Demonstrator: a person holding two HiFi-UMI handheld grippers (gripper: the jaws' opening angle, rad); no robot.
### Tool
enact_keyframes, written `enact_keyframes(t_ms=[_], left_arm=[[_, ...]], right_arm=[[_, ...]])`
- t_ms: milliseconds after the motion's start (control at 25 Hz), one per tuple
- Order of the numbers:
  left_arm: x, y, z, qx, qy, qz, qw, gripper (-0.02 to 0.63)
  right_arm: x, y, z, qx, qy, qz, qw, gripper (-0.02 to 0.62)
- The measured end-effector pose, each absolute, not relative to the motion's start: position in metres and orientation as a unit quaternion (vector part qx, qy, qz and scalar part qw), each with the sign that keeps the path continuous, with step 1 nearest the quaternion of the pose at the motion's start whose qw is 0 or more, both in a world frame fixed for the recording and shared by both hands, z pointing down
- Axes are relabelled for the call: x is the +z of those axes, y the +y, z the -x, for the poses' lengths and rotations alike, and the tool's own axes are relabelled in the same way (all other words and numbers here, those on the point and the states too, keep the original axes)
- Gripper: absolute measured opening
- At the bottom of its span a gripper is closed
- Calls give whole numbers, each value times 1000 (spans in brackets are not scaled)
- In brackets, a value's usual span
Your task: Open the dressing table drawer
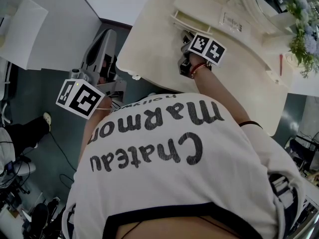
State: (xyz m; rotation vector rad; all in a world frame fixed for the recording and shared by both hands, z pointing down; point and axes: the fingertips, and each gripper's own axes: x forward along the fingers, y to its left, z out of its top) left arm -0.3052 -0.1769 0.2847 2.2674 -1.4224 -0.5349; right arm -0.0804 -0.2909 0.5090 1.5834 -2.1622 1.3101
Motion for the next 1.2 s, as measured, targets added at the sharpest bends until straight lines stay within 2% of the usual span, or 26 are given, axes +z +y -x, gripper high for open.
enact_keyframes(t_ms=[1200], left_arm=[[287, -184, 302, -192, -499, -819, 210, 23]], right_arm=[[510, -277, 84, 439, -716, -536, 82, 103]])
